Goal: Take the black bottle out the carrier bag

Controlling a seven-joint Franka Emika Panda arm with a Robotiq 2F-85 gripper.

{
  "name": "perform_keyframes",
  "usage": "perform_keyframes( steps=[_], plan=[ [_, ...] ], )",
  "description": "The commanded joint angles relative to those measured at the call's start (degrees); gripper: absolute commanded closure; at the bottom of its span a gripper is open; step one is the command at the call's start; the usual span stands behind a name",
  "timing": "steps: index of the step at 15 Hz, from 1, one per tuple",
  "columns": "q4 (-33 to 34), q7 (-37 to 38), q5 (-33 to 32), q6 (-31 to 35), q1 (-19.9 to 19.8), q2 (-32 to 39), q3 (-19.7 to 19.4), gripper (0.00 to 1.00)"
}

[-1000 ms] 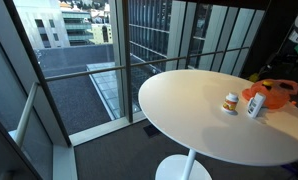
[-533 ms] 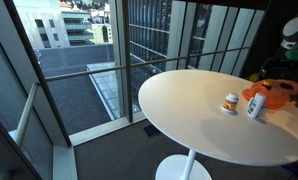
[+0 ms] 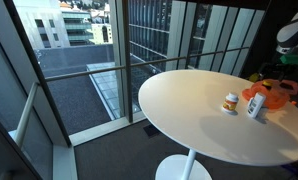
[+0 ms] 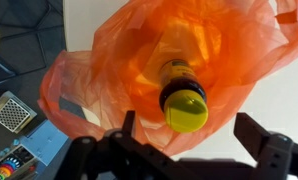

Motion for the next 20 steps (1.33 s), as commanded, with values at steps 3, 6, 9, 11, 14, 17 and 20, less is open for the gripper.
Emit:
perform_keyframes(
  steps=[3, 6, 9, 11, 14, 17, 20],
  plan=[
    [2.8, 1.5, -0.3, -1.6, -0.4, 2.6, 0.1, 0.0],
    [2.9, 1.9, -0.6, -1.4, -0.2, 3.2, 0.0, 0.25],
    [2.9, 2.2, -0.4, -1.5, -0.2, 3.0, 0.0, 0.38],
    [2.3, 1.7, -0.2, -1.7, -0.2, 1.6, 0.2, 0.55],
    [0.9, 0.6, 0.0, -1.4, -0.1, -1.1, 0.6, 0.79],
    [-0.6, -0.2, -0.2, -2.0, 0.3, -4.5, 1.0, 0.8],
    [-2.8, -0.6, -0.6, -3.4, 1.1, -9.2, 1.5, 0.8]
  ],
)
